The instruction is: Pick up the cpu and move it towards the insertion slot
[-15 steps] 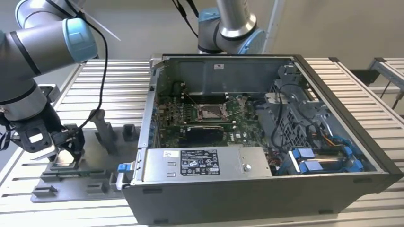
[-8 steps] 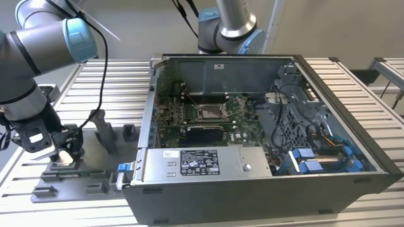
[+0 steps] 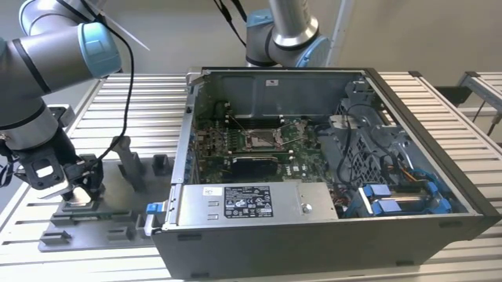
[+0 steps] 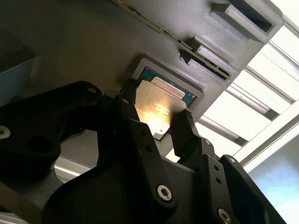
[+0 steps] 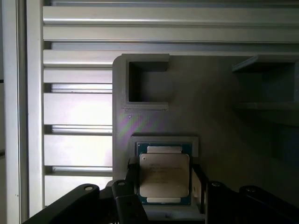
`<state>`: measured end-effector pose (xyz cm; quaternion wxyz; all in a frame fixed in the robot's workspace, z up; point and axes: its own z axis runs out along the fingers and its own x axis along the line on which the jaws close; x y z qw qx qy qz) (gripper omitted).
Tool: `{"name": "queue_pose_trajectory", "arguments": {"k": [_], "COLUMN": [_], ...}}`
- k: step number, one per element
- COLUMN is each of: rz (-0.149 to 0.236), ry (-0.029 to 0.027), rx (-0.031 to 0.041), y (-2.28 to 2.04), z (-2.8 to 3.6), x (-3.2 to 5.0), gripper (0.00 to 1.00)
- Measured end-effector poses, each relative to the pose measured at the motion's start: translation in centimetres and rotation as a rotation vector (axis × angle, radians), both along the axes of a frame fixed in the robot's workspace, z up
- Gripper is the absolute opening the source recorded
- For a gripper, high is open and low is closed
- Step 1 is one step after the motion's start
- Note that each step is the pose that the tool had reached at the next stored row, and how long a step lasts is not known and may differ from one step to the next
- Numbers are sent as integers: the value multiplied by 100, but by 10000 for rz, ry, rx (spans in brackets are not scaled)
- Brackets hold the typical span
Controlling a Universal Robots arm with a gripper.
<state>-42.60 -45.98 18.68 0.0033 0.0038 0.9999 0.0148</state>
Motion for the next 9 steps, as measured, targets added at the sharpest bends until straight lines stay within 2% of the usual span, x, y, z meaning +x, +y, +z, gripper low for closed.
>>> {"name": "queue_pose_trajectory", "arguments": {"k": [6,9], "rz": [0,0], "ry": [-1,-2], "rx": [1,1], "y": [0,0], "z": [0,25], "x": [0,0], "gripper": [0,0]}}
